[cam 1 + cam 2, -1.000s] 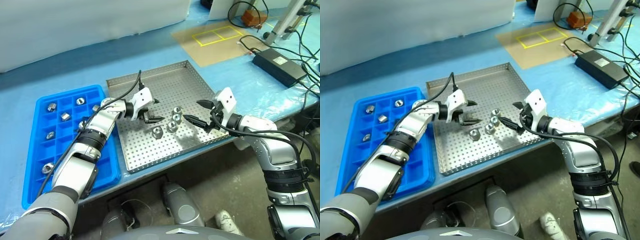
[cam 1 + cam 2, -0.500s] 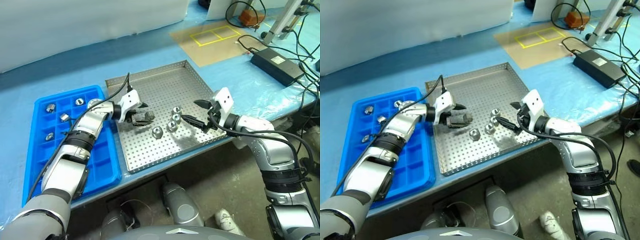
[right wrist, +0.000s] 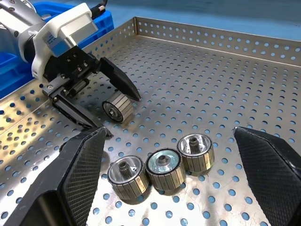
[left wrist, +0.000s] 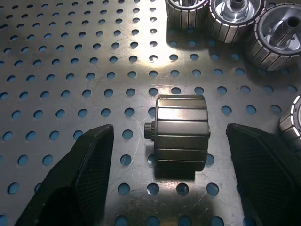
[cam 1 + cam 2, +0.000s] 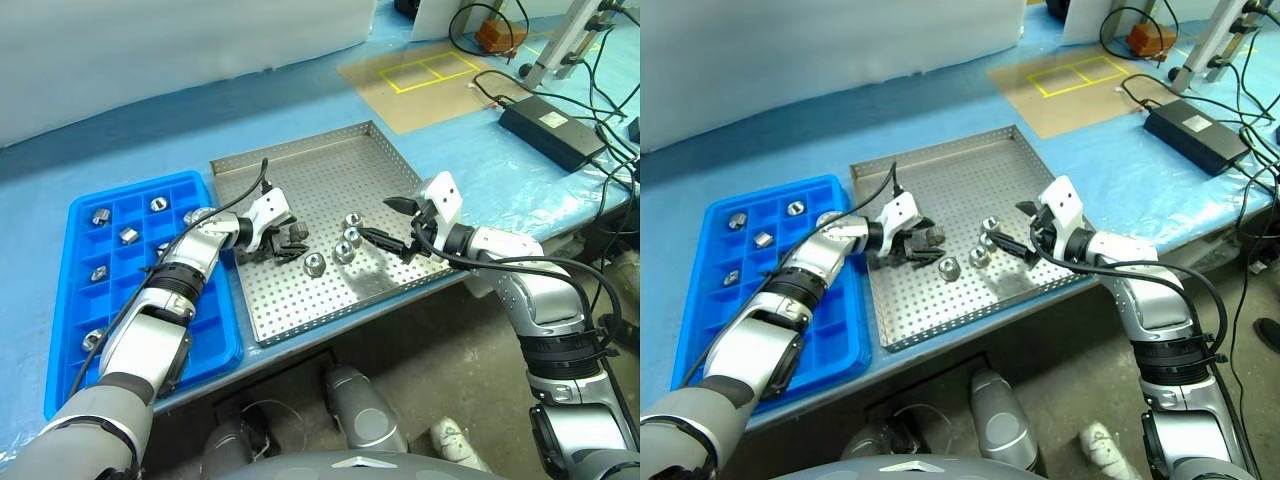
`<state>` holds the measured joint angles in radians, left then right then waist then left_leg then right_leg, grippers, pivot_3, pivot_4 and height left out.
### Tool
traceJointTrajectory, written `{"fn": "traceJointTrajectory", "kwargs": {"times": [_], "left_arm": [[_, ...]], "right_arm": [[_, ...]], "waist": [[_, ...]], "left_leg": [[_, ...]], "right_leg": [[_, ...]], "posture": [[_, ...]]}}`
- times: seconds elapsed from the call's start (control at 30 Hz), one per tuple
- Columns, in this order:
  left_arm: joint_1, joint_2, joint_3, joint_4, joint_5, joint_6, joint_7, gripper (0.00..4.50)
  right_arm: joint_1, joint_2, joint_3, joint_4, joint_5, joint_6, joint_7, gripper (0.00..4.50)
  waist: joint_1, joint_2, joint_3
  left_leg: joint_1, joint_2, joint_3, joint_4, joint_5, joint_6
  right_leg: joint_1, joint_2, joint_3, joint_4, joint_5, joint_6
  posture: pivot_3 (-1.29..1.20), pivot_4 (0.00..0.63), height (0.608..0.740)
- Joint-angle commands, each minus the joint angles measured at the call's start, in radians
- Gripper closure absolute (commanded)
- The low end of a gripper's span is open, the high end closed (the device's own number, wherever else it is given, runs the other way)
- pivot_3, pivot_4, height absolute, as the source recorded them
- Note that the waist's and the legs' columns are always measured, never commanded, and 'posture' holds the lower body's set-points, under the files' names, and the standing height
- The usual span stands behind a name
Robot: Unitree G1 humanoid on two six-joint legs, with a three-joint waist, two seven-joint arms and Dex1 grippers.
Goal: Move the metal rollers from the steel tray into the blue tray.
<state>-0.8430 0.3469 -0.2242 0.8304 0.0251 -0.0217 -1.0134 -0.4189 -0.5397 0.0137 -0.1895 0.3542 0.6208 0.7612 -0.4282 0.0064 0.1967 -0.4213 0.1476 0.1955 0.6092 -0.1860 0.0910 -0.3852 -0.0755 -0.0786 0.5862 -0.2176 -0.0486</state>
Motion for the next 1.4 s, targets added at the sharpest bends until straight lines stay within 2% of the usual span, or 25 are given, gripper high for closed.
{"fn": "traceJointTrajectory", "kwargs": {"times": [0.03, 0.1, 0.2, 0.27, 0.37, 0.47, 0.57, 0.8, 0.97, 1.03, 1.2, 1.3, 1.4], "left_arm": [[-0.004, 0.01, 0.012, 0.013, 0.013, -0.023, 0.016, 1.01], [-0.007, 0.01, 0.014, 0.014, 0.019, -0.022, 0.039, 1.59], [-0.005, 0.004, 0.028, 0.001, -0.002, -0.025, 0.03, 1.59], [-0.001, -0.006, 0.051, -0.021, -0.04, -0.011, 0.013, 1.91], [-0.001, -0.007, 0.05, -0.017, -0.02, -0.025, 0.054, 2.78], [0.01, 0.002, 0.052, -0.039, -0.026, -0.03, 0.039, 2.78], [0.034, 0.011, 0.066, -0.099, -0.052, -0.009, 0.017, 3.16], [0.116, 0.058, 0.108, -0.317, -0.109, 0.035, 0.002, 3.16], [0.235, 0.093, 0.164, -0.592, -0.113, 0.125, 0.127, 3.16], [0.318, 0.114, 0.202, -0.759, -0.135, 0.197, 0.166, 3.16], [0.64, 0.163, 0.361, -1.22, -0.181, 0.384, 0.291, 3.16], [0.776, 0.166, 0.448, -1.383, -0.202, 0.458, 0.361, 3.16], [0.83, 0.122, 0.528, -1.455, -0.176, 0.519, 0.498, 3.16]], "right_arm": [[-0.015, 0.009, 0.001, -0.018, 0.009, -0.016, -0.003, 0.0], [-0.017, 0.013, 0.005, -0.017, 0.007, -0.017, -0.003, 0.0], [-0.023, 0.016, 0.008, -0.01, 0.005, -0.021, 0.002, 0.0], [-0.029, 0.019, 0.011, -0.003, 0.003, -0.023, 0.002, 0.0], [-0.039, 0.024, 0.016, 0.005, 0.004, -0.027, 0.005, 0.0], [-0.045, 0.026, 0.024, 0.014, -0.001, -0.035, 0.009, 0.0], [-0.053, 0.029, 0.029, 0.023, 0.001, -0.039, 0.012, 0.0], [-0.079, 0.044, 0.05, 0.054, 0.0, -0.055, 0.027, 0.0], [-0.104, 0.064, 0.075, 0.088, -0.004, -0.072, 0.049, 0.0], [-0.119, 0.077, 0.092, 0.11, -0.005, -0.082, 0.063, 0.0], [-0.195, 0.126, 0.148, 0.212, -0.02, -0.13, 0.127, 0.0], [-0.25, 0.154, 0.178, 0.283, -0.03, -0.166, 0.176, 0.0], [-0.309, 0.204, 0.23, 0.351, -0.044, -0.207, 0.244, 0.0]], "waist": [[0.0, 0.0, 0.0], [0.0, 0.0, 0.0], [-0.001, 0.0, 0.0], [-0.003, 0.0, 0.0], [-0.003, 0.0, 0.0], [-0.003, 0.0, 0.0], [-0.001, 0.0, 0.0], [0.004, 0.0, 0.0], [0.004, 0.0, 0.0], [0.006, 0.0, 0.0], [0.011, 0.0, 0.001], [0.038, 0.0, 0.001], [0.088, 0.001, 0.002]], "left_leg": [[0.0, 0.0, 0.0, 0.001, 0.0, 0.0], [0.0, 0.0, 0.0, 0.002, 0.0, 0.001], [0.0, 0.0, 0.0, 0.004, -0.001, 0.0], [0.0, -0.001, 0.0, 0.005, -0.002, -0.001], [0.0, -0.001, 0.0, 0.005, -0.002, -0.001], [0.0, -0.001, 0.0, 0.004, -0.001, 0.001], [-0.003, 0.0, 0.0, 0.003, -0.002, 0.003], [-0.011, 0.001, 0.0, 0.004, -0.001, 0.004], [-0.005, 0.001, 0.0, 0.005, -0.001, 0.003], [-0.003, 0.001, 0.0, 0.004, -0.001, 0.003], [-0.002, 0.003, 0.0, 0.004, -0.001, 0.002], [0.0, 0.003, 0.0, 0.003, 0.0, 0.0], [0.002, 0.003, -0.001, 0.004, 0.0, -0.006]], "right_leg": [[0.0, 0.0, 0.0, 0.0, 0.0, 0.0], [0.001, 0.0, 0.0, 0.0, 0.001, 0.002], [0.001, -0.001, 0.0, 0.0, 0.001, 0.002], [0.001, -0.001, 0.0, 0.0, 0.001, 0.004], [0.001, -0.001, 0.0, 0.0, 0.001, 0.004], [0.001, -0.001, 0.0, 0.0, 0.002, 0.003], [-0.001, -0.001, 0.0, 0.0, 0.002, 0.002], [-0.009, -0.002, -0.001, 0.003, 0.002, 0.002], [-0.004, -0.003, -0.001, 0.004, 0.002, 0.002], [-0.002, -0.002, -0.001, 0.004, 0.002, 0.002], [-0.003, -0.002, -0.001, 0.006, 0.002, 0.002], [-0.002, -0.002, -0.002, 0.006, 0.002, 0.001], [0.0, -0.002, -0.002, 0.007, 0.002, 0.001]], "posture": [[-0.86, 0.15, 0.74], [-0.86, 0.15, 0.74], [-0.85, 0.15, 0.74], [-0.85, 0.15, 0.74], [-0.84, 0.15, 0.74], [-0.83, 0.15, 0.74], [-0.82, 0.15, 0.74], [-0.78, 0.15, 0.74], [-0.72, 0.15, 0.74], [-0.66, 0.15, 0.74], [-0.55, 0.15, 0.74], [-0.47, 0.15, 0.74], [-0.39, 0.15, 0.74]]}}
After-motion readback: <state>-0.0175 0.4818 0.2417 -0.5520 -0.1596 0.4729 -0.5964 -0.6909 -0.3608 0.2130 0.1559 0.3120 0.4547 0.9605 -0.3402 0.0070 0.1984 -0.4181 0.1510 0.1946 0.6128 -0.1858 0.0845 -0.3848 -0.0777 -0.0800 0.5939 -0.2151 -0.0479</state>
